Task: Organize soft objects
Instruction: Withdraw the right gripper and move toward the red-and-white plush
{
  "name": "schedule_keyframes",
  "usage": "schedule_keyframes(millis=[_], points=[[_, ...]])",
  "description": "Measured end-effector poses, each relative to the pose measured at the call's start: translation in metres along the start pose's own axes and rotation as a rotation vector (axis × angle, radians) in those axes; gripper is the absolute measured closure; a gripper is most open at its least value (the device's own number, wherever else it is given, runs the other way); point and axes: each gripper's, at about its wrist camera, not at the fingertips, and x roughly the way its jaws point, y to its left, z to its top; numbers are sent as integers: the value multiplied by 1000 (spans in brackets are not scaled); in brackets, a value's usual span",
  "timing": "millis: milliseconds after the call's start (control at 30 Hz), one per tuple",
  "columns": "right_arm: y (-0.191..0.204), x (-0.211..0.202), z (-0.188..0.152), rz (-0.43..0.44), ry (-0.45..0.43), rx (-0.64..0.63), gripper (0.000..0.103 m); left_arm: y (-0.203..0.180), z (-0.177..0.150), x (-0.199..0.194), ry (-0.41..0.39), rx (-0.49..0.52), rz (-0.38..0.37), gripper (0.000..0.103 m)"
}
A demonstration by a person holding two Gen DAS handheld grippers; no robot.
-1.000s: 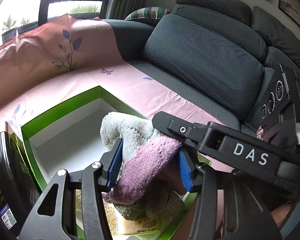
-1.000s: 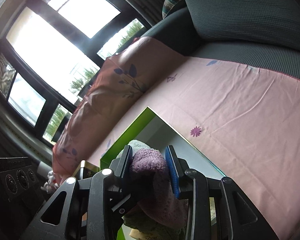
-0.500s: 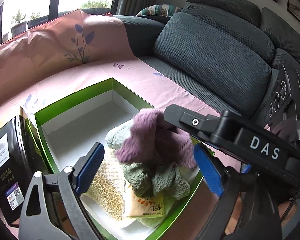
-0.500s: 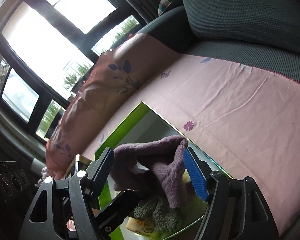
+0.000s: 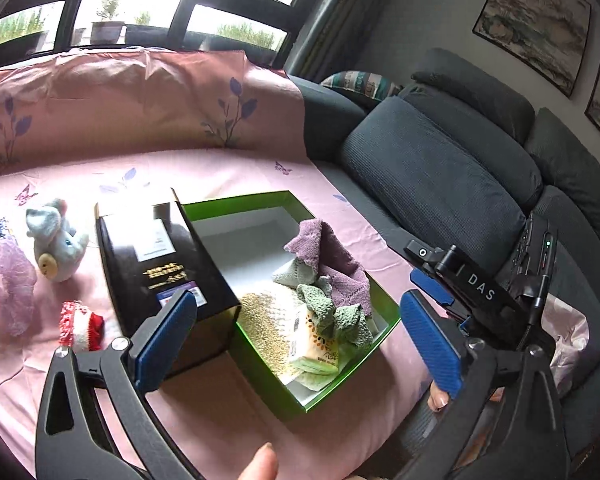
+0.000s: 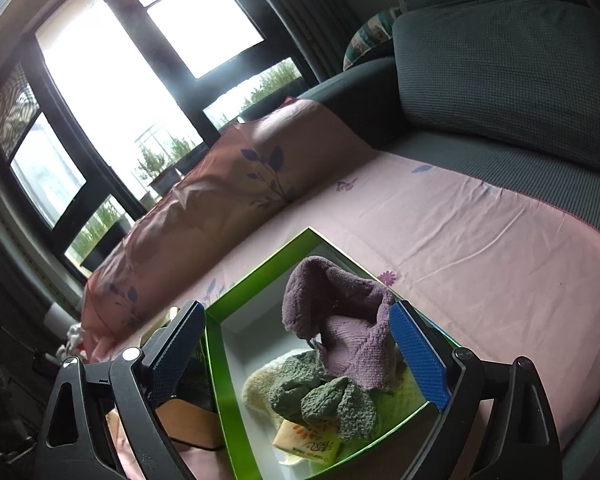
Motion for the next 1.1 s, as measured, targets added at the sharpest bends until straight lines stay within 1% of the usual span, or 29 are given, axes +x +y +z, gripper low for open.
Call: schedule_keyframes(millis=[100, 200, 233, 333, 400, 467, 533, 633, 733, 800, 867, 933, 1000, 1100], points=[[13, -9, -2, -16, -21, -30, 8, 17, -3, -35, -79, -32, 43, 1], [32, -18, -6, -41, -30, -93, 7, 42, -9, -64, -119, -68, 95, 1], [42, -22, -8, -30, -35, -132, 7, 51, -12, -71, -120, -85, 120, 1], [71, -35, -17, 46, -59, -233, 7, 80, -26, -87, -86, -174, 195, 1], [91, -39, -24, 77, -59, -288, 7, 100, -37, -97, -77, -219, 207, 1], [112, -39, -33, 99, -49, -340, 7, 117, -46, -106, -76, -237, 231, 1], [133, -34, -46, 164, 0, -388, 7, 137, -56, -115, -89, -251, 285, 1], [166, -21, -71, 283, 107, -439, 7, 171, -67, -125, -109, -280, 366, 1], [196, -2, -99, 353, 191, -451, 7, 209, -82, -129, -166, -352, 427, 2], [214, 16, -123, 392, 231, -447, 7, 233, -99, -127, -189, -402, 446, 2], [228, 40, -147, 357, 305, -456, 7, 252, -115, -123, -145, -447, 482, 3], [237, 62, -167, 305, 368, -476, 7, 264, -122, -121, -91, -467, 555, 3], [245, 77, -186, 254, 395, -529, 7, 272, -123, -124, -96, -473, 581, 4], [254, 94, -208, 177, 406, -595, 7, 282, -125, -128, -105, -520, 575, 4]])
